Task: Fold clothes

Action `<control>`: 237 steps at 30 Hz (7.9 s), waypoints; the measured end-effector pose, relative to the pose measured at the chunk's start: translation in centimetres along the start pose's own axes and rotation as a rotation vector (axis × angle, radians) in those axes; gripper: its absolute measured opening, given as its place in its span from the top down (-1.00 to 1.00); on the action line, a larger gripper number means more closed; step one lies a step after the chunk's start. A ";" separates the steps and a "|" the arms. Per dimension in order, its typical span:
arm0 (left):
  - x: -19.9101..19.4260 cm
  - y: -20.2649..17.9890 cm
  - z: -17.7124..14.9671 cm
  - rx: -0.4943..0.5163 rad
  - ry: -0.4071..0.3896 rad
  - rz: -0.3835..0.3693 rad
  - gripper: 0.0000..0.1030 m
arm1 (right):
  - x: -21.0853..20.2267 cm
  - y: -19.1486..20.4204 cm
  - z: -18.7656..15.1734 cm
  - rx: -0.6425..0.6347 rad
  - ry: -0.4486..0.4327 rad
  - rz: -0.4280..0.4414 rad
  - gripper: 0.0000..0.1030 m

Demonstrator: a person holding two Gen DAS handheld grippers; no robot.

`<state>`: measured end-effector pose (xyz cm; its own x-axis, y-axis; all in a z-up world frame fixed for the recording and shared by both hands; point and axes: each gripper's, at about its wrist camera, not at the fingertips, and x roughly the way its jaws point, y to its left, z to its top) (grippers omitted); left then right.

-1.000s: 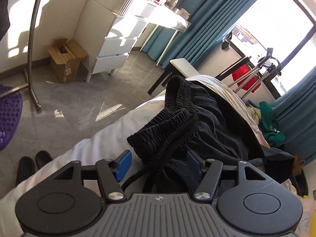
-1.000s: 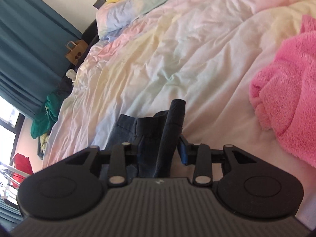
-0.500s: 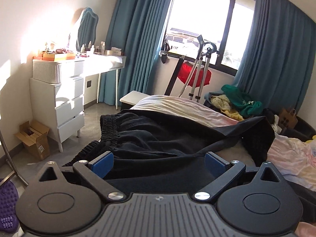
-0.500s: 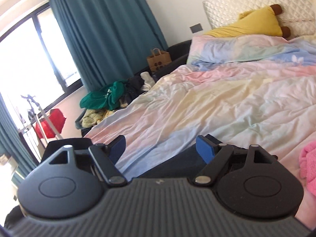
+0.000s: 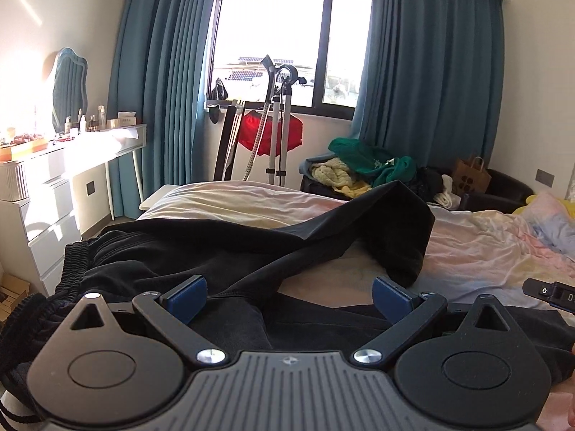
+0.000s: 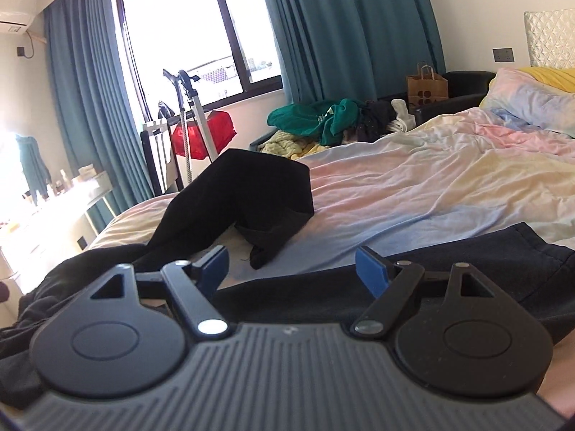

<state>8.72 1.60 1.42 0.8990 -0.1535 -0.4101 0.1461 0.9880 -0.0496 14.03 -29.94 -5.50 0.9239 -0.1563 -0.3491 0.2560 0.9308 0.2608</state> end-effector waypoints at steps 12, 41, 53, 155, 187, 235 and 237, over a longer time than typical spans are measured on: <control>6.4 -0.6 -5.5 0.003 0.051 0.008 -0.88 | 3.3 4.4 -3.6 -0.138 0.065 0.058 -0.55; 9.2 3.6 -6.4 -0.255 0.155 -0.038 -0.90 | 23.1 6.6 1.6 -0.301 0.284 -0.098 -0.51; 13.6 5.4 -6.5 -0.230 0.072 -0.141 -0.88 | 34.0 8.2 2.2 -0.572 0.487 -0.333 0.74; 5.9 7.0 -4.4 -0.192 0.141 0.014 -0.89 | 15.3 -23.1 1.5 0.531 0.054 -0.329 0.69; -2.0 31.4 -12.9 -1.240 0.294 -0.018 -0.64 | -6.2 -26.0 -5.3 1.090 -0.078 -0.628 -0.34; 20.1 28.2 9.5 -1.093 0.027 0.053 0.85 | 20.3 -19.4 12.1 0.696 -0.074 -0.390 0.87; 25.1 28.0 10.0 -1.072 0.063 0.084 0.84 | 24.8 -19.2 12.2 0.669 -0.034 -0.418 0.87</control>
<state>39.52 25.30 -1.12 0.8619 -0.1141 -0.4941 -0.3804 0.4988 -0.7788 35.47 -55.76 -8.15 0.7190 -0.4691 -0.5128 0.6905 0.3981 0.6040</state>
